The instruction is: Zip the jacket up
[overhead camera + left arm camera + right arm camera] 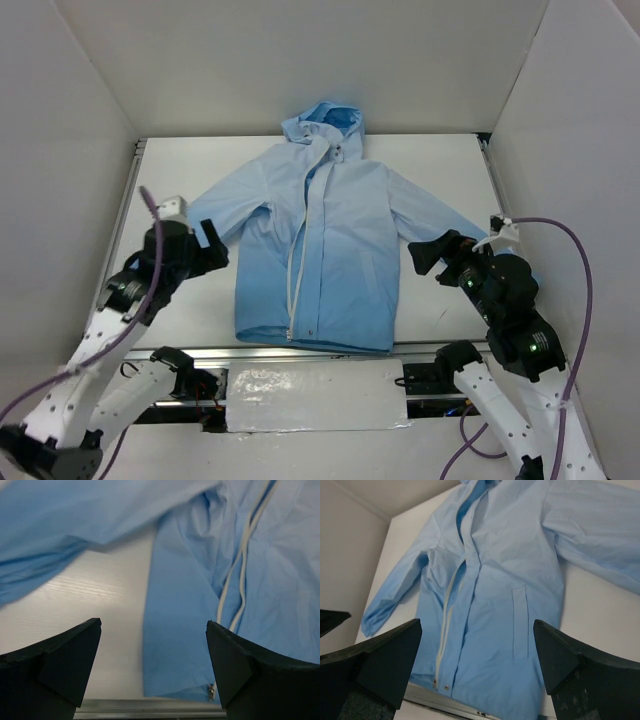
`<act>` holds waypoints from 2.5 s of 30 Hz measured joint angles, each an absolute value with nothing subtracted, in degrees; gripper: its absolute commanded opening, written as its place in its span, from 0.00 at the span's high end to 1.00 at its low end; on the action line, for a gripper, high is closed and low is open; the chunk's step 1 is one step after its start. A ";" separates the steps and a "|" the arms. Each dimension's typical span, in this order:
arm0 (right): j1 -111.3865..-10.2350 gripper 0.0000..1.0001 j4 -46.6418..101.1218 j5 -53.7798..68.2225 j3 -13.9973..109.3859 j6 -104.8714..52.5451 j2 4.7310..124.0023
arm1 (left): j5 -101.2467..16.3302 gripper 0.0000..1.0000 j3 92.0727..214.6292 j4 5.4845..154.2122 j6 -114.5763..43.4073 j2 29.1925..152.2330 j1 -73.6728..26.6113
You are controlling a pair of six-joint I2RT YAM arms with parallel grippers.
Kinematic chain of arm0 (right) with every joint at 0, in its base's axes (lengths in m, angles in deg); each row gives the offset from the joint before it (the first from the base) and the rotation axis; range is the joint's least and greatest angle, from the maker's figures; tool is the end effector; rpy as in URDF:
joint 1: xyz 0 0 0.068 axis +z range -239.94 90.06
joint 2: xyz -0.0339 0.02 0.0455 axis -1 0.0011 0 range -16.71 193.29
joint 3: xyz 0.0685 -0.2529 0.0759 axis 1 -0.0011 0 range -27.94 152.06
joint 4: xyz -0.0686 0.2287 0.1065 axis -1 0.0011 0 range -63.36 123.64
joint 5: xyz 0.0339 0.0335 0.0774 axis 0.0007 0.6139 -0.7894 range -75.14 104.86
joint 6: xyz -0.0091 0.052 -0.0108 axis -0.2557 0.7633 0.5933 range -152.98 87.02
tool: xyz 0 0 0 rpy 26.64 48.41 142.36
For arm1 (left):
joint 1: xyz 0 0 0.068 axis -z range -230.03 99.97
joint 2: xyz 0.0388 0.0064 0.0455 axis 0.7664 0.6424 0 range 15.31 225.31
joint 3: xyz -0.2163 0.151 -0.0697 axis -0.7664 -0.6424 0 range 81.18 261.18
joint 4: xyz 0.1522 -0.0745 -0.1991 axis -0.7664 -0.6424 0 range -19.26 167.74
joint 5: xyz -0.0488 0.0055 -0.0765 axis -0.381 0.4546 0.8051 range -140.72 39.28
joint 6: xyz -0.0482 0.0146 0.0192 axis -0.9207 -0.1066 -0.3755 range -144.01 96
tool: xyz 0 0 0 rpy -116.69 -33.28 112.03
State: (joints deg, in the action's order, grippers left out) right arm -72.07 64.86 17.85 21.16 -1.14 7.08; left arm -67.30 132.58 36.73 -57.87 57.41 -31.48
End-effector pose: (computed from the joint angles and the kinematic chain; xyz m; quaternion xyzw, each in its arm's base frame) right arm 0.0777 0.0233 0.3545 0.1112 0.7741 0.2432 0.5738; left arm 0.1438 -0.0375 0.3325 -0.1848 0.8472 -0.0998 0.4880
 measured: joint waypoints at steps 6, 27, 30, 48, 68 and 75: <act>-71.87 0.00 64.82 14.70 20.00 -2.96 12.52 | -66.49 0.06 125.61 44.27 -65.00 73.92 -14.09; -71.44 0.00 63.48 9.41 15.52 -4.33 9.81 | -62.82 0.31 126.55 62.74 -71.01 100.36 -5.52; -71.41 0.00 63.40 9.41 15.46 -4.33 9.57 | -62.82 0.34 126.55 63.29 -71.23 100.52 -5.52; -69.62 0.16 57.58 -0.49 11.02 -1.91 14.57 | -66.99 0.20 125.02 61.23 -75.31 87.10 -5.47; -31.39 0.31 35.18 19.00 6.19 22.24 57.37 | -79.52 0.21 129.06 39.64 -75.99 60.04 -5.87; -30.74 0.36 27.62 17.63 6.21 24.23 61.17 | -78.82 0.21 126.90 38.26 -74.72 57.94 -5.96</act>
